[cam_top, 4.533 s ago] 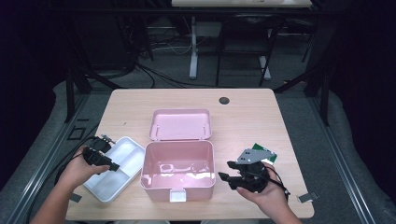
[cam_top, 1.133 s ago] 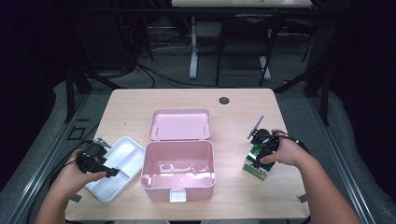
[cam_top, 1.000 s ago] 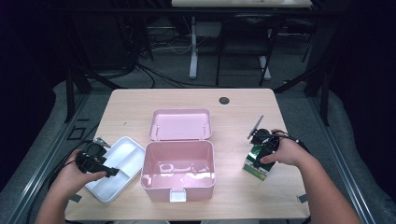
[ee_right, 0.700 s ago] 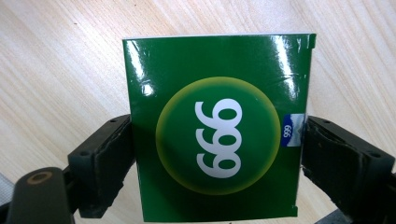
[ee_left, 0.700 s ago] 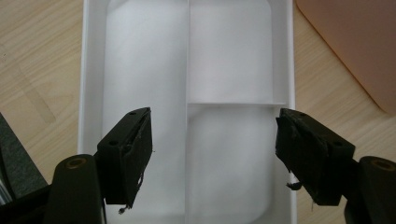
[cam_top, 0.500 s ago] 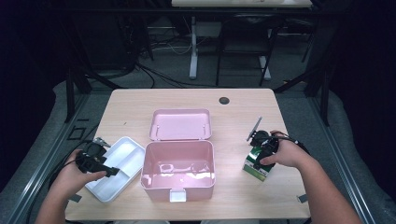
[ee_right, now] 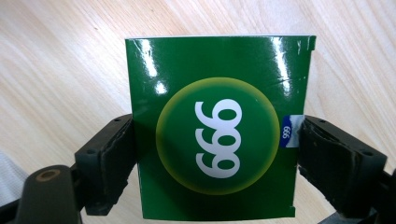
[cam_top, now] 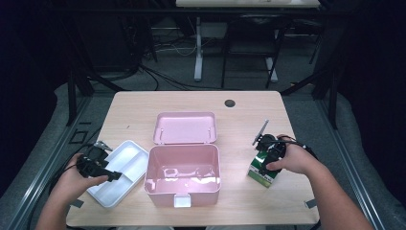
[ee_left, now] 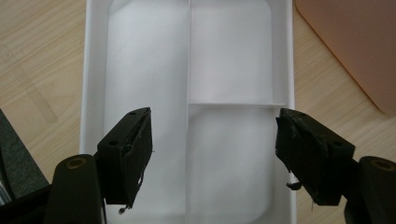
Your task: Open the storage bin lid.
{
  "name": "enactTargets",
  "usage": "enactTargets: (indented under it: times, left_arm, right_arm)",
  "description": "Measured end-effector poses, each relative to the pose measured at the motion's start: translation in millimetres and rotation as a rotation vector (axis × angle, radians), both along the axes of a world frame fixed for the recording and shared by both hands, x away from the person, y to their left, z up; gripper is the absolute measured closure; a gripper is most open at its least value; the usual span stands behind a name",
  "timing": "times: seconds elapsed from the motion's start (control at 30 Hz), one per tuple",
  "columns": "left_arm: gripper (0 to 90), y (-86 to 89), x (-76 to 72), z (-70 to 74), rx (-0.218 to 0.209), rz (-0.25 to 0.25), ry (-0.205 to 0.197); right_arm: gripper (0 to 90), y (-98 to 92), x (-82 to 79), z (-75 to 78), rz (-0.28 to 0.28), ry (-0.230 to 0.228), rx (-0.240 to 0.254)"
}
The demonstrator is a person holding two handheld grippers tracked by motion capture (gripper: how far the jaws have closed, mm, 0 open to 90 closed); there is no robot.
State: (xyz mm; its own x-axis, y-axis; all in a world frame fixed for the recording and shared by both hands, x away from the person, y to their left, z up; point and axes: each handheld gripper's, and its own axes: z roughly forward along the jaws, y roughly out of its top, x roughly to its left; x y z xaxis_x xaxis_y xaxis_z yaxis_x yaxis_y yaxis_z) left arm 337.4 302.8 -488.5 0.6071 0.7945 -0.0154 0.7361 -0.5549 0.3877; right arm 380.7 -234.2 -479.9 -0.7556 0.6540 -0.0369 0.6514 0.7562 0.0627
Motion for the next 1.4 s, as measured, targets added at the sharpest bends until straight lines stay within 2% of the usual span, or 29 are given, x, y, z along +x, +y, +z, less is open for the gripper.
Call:
enactTargets:
  times: [0.03,0.1,0.13,0.23,0.3,0.33,0.37,0.4,0.47,0.5,0.53,0.67,0.77,0.87,0.9,0.93,1.17,1.4]
  left_arm:
    - [27.8,0.2,-0.1,0.4,-0.001,0.0,-0.002]
    - [27.8,0.4,-0.2,1.1,-0.004,-0.001,-0.004]
    - [27.9,0.4,-0.2,1.1,-0.004,-0.001,-0.005]
    - [28.1,0.5,-0.2,0.0,-0.002,-0.007,0.0]
    - [28.1,0.9,-0.2,-0.7,0.004,-0.006,0.001]
    - [28.1,1.1,-0.3,-0.8,0.003,-0.003,0.0]
    - [28.1,1.6,-0.4,0.0,0.005,-0.003,0.002]
    - [28.1,1.9,-0.6,0.7,0.004,-0.002,-0.001]
    - [28.1,2.6,-1.1,2.1,-0.003,0.0,-0.009]
    - [28.1,2.6,-1.5,2.6,-0.009,0.005,-0.011]
    - [28.1,3.0,-1.3,3.2,-0.007,0.004,-0.014]
    - [28.8,4.2,-1.0,2.9,-0.016,0.014,-0.015]
    - [28.8,4.7,-0.8,2.2,-0.015,0.016,-0.013]
    - [28.8,4.8,-0.9,2.9,-0.02,0.017,-0.014]
    - [28.8,4.8,-1.1,3.2,-0.019,0.017,-0.017]
    - [28.8,5.0,-1.1,3.5,-0.019,0.014,-0.02]
    - [28.8,5.6,-1.0,3.4,-0.017,0.013,-0.018]
    - [28.9,5.7,-0.9,3.3,-0.022,0.015,-0.019]
  right_arm:
    - [15.5,0.3,-1.1,-0.1,-0.01,-0.013,0.03]
    - [15.5,1.5,-1.6,3.4,-0.01,-0.015,0.041]
    - [15.5,2.6,-1.9,7.1,0.0,-0.014,0.013]
    - [15.6,4.6,-4.9,11.2,0.007,-0.026,0.028]
    - [15.5,6.8,-7.2,15.8,0.013,-0.01,0.018]
    - [15.6,7.1,-8.3,16.3,0.021,-0.02,0.032]
    - [15.6,8.1,-9.4,18.2,0.025,-0.021,0.028]
    - [15.6,9.3,-10.2,21.7,0.031,-0.017,0.002]
    - [15.6,10.5,-12.3,24.7,0.036,-0.03,0.023]
    - [15.7,11.2,-12.5,28.5,0.043,-0.024,0.004]
    - [15.7,11.9,-13.7,29.8,0.042,-0.038,0.015]
    - [15.8,13.9,-14.9,40.2,0.057,-0.029,0.014]
    - [15.8,14.9,-15.4,44.7,0.076,-0.043,0.033]
    - [15.9,17.5,-16.0,52.0,0.093,-0.038,-0.002]
    - [15.9,18.2,-16.3,53.1,0.096,-0.039,0.009]
    - [15.9,19.2,-16.5,55.7,0.102,-0.038,-0.005]
    - [15.9,24.3,-17.2,68.6,0.122,-0.049,0.007]
    - [16.0,29.9,-17.7,79.9,0.182,-0.062,-0.016]
